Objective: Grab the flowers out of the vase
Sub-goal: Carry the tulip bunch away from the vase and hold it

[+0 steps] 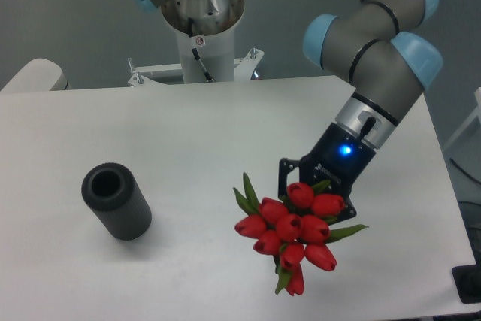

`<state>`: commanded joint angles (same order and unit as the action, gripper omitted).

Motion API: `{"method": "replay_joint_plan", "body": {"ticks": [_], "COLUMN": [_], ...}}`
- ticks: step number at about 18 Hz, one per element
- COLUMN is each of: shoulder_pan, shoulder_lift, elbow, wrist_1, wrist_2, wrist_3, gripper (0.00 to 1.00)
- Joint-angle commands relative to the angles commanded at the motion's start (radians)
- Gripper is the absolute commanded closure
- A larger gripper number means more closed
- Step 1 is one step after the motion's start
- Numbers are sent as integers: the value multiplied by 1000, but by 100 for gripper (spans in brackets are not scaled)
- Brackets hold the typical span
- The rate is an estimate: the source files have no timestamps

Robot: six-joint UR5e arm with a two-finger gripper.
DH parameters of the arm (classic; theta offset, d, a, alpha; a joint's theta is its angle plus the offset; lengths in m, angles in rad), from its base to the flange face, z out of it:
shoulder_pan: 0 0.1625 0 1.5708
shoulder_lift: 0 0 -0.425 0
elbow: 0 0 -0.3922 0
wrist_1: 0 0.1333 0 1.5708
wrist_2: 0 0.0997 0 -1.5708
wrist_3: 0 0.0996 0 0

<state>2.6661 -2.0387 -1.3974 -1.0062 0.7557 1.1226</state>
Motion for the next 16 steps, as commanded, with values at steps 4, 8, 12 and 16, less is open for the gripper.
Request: {"method": "replay_joint_plan", "body": {"ticks": [4, 8, 12, 16], "shoulder_pan": [-11, -15, -51, -89], "shoulder_lift": [15, 12, -8, -31], "elbow": [-6, 32, 96, 152], "wrist_1": [-35, -124, -213, -281], "wrist_2": [126, 200, 333, 448], "wrist_3": [43, 45, 45, 46], "gripper": [100, 100, 100, 100]}}
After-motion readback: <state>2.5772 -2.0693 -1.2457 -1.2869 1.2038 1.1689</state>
